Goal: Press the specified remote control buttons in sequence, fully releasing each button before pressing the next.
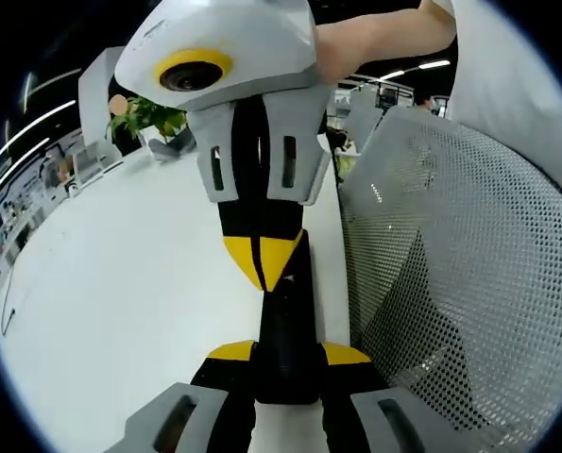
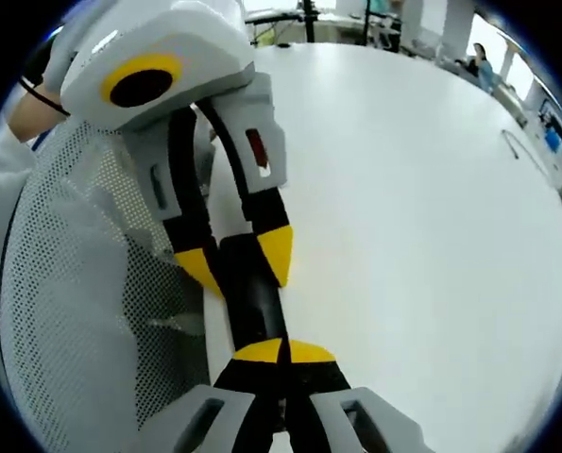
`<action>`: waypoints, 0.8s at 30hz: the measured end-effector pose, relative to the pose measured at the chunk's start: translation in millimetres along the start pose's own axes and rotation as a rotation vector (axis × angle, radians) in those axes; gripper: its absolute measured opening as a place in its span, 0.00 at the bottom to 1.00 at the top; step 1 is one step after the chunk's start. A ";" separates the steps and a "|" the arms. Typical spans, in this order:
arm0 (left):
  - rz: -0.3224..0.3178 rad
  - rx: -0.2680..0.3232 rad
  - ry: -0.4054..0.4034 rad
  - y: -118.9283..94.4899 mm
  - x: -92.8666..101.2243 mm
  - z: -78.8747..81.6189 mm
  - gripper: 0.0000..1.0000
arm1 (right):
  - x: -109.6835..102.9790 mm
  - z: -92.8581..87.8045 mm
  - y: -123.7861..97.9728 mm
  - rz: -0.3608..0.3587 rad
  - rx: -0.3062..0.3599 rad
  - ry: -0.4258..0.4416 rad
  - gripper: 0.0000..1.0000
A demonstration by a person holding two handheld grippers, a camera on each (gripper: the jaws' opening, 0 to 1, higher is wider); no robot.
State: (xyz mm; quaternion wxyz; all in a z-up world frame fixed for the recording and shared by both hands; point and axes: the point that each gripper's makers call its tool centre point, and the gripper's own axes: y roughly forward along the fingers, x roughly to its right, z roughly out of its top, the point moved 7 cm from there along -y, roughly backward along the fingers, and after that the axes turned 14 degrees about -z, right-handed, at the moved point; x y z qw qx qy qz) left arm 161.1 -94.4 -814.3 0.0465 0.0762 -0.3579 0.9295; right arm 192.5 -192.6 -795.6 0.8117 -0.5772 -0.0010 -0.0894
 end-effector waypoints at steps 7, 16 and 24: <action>0.000 0.003 -0.006 0.1 0.2 -0.1 0.24 | -6.8 -7.5 -3.8 -0.099 0.113 0.099 0.00; 0.001 0.005 -0.007 0.2 0.2 -0.2 0.24 | -21.4 0.2 -5.8 -0.084 0.137 0.088 0.00; -0.016 0.003 0.003 2.1 2.1 1.4 0.24 | -27.2 -1.8 -8.7 -0.097 0.109 -0.015 0.00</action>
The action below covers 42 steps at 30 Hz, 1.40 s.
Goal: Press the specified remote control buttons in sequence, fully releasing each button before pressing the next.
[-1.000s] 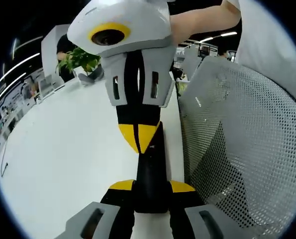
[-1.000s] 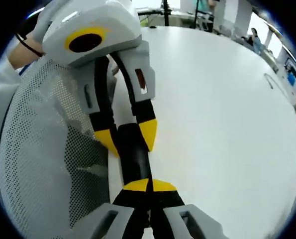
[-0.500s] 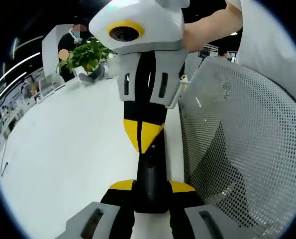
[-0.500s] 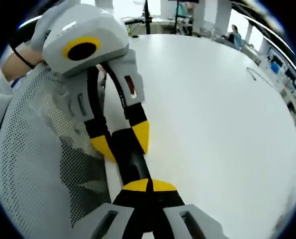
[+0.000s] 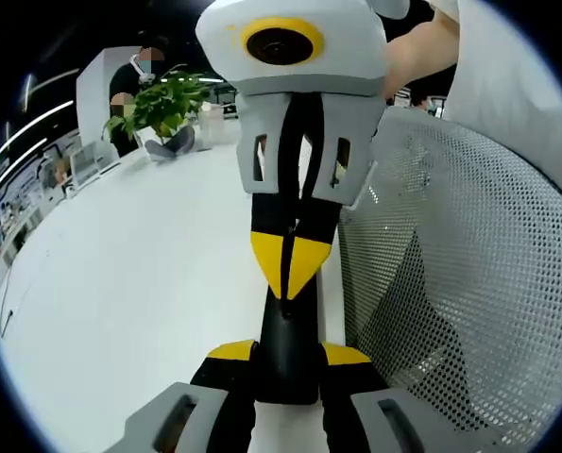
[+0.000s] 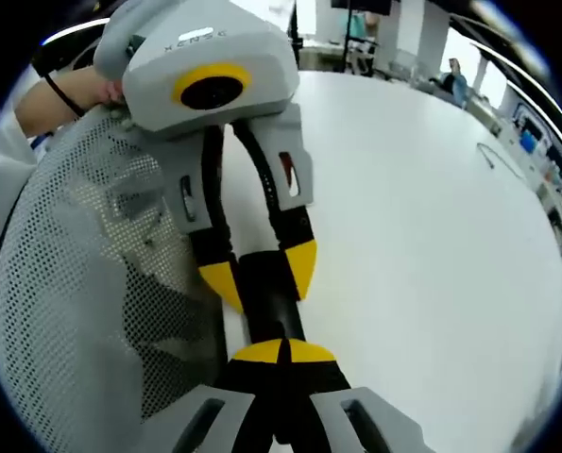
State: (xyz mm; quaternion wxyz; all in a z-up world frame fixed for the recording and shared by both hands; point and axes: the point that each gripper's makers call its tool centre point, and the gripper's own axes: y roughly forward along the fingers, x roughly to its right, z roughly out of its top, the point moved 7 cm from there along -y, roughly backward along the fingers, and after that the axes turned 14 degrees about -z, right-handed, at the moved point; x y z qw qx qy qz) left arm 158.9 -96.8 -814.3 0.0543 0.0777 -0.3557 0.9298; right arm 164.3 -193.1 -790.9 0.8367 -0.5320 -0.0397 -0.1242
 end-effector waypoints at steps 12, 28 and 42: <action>-0.002 0.000 0.006 0.1 0.0 -0.2 0.24 | -0.6 -0.4 0.9 0.011 -0.021 -0.006 0.00; 0.001 -0.003 0.008 0.5 0.5 0.1 0.24 | -7.1 3.7 3.1 -0.075 -0.019 -0.195 0.00; 0.001 -0.002 0.010 0.8 0.3 0.2 0.24 | -8.5 5.3 2.3 -0.047 0.049 -0.106 0.00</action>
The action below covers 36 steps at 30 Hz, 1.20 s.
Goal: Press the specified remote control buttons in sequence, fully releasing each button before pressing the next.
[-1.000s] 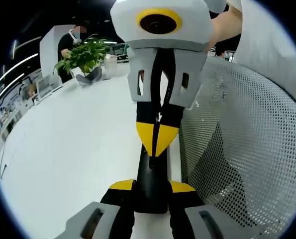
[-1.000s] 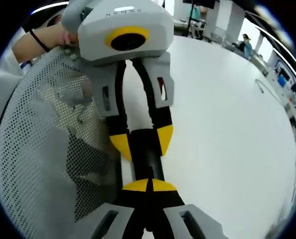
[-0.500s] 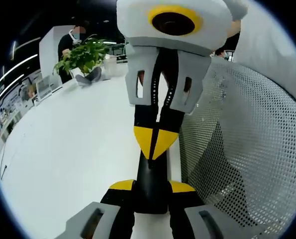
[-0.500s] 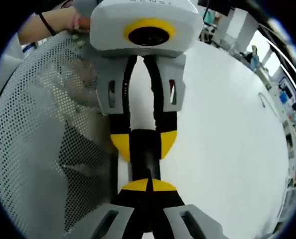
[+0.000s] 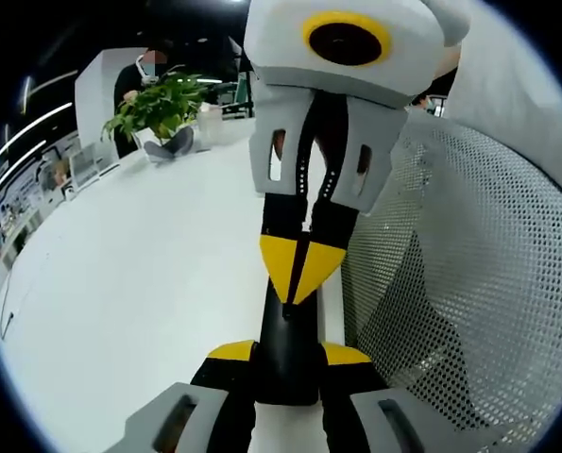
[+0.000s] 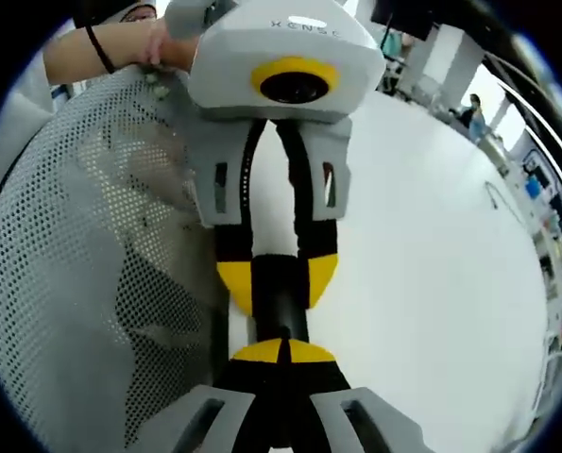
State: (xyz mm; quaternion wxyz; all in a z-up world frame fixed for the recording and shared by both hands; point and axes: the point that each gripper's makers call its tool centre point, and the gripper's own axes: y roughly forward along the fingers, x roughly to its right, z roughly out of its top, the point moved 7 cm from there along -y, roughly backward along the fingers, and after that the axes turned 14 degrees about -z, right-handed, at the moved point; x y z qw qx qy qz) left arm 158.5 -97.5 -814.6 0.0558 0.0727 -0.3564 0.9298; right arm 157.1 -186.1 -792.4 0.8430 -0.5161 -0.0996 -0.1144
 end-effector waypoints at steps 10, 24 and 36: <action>0.006 0.009 -0.007 0.0 0.4 -0.3 0.24 | 1.5 -1.8 0.3 0.000 -0.006 -0.004 0.00; 0.010 0.002 -0.014 1.3 -0.4 0.5 0.24 | -4.9 3.6 3.5 -0.081 -0.069 -0.115 0.00; 0.009 0.000 -0.005 1.3 0.7 0.0 0.24 | -5.2 3.0 2.2 -0.092 -0.037 -0.029 0.00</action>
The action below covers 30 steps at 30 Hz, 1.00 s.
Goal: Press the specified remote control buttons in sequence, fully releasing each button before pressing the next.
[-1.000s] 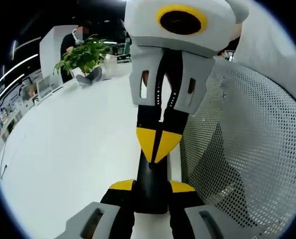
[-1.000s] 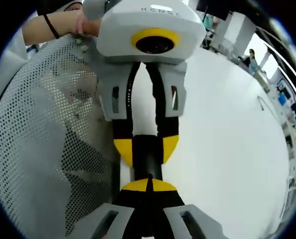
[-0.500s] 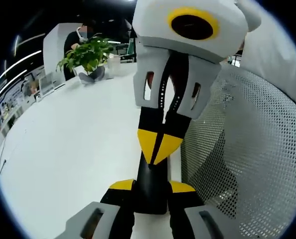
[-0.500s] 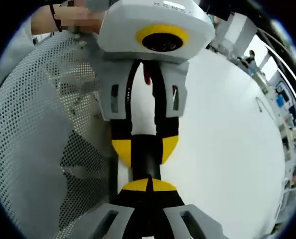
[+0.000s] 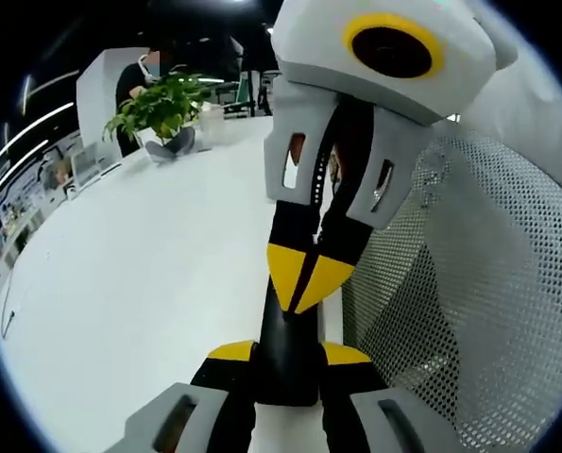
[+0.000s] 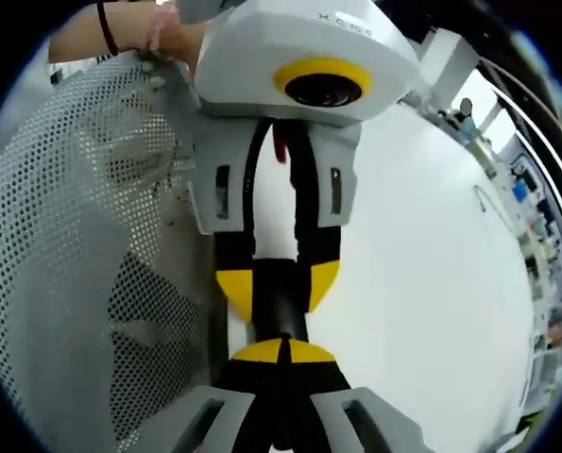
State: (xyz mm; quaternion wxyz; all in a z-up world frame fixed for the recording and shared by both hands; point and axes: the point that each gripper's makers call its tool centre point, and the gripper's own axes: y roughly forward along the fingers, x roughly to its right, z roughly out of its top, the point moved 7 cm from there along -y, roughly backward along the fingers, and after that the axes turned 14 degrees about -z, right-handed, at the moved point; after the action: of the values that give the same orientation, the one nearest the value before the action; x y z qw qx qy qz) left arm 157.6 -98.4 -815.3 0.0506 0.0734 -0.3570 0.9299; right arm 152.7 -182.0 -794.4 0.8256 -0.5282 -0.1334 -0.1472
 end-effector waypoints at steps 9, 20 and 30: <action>0.003 -0.002 -0.004 0.6 -0.2 0.6 0.24 | 1.4 0.4 0.7 0.042 -0.003 -0.063 0.00; 0.005 -0.003 -0.008 0.4 0.0 1.1 0.24 | 0.0 6.5 3.1 0.024 -0.053 -0.120 0.00; 0.010 0.000 -0.007 0.2 0.0 0.9 0.24 | 0.9 4.3 1.3 -0.001 -0.033 -0.111 0.00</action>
State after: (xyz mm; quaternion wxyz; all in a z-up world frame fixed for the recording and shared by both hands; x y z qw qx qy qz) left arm 157.7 -99.2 -814.8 0.0449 0.0751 -0.3577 0.9297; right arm 153.7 -177.6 -793.4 0.8080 -0.5490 -0.1769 -0.1204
